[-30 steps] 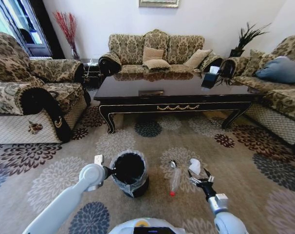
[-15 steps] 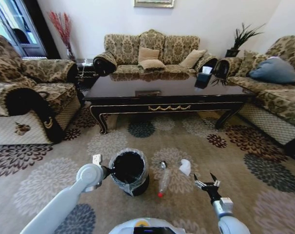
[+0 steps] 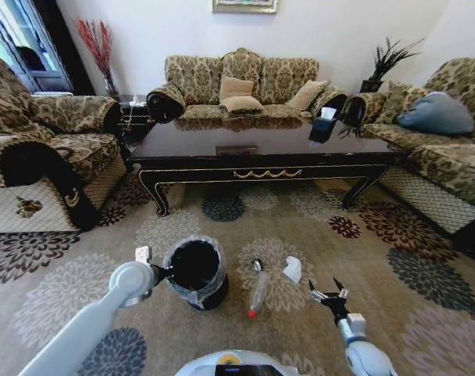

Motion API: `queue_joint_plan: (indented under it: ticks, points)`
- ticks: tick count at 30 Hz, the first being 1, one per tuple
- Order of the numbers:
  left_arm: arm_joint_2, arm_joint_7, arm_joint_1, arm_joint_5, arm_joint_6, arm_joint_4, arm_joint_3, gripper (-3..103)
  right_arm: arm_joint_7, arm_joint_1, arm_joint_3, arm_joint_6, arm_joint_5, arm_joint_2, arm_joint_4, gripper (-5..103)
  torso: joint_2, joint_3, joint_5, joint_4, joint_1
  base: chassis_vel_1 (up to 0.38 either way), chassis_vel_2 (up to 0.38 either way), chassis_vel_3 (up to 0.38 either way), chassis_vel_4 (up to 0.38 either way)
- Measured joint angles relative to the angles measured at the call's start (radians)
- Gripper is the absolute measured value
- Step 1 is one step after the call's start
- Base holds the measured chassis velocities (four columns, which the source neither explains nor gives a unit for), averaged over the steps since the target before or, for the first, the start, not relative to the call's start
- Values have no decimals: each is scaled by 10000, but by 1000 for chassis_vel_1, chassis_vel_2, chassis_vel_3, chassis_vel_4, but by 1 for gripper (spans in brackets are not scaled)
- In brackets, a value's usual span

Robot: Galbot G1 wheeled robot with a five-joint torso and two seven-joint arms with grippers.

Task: Move to the front of the table and pick up the trash from the floor, then place it into the trash bin.

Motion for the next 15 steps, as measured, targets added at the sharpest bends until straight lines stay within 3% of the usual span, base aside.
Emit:
queue_joint_plan:
  ticks: [15]
  points:
    - [96,-35,881,268,0,-200,-862,0,-262,2607,-1797,-350,1012,-322,-2667,100,0,0,-3,1,0,0,0,0,0]
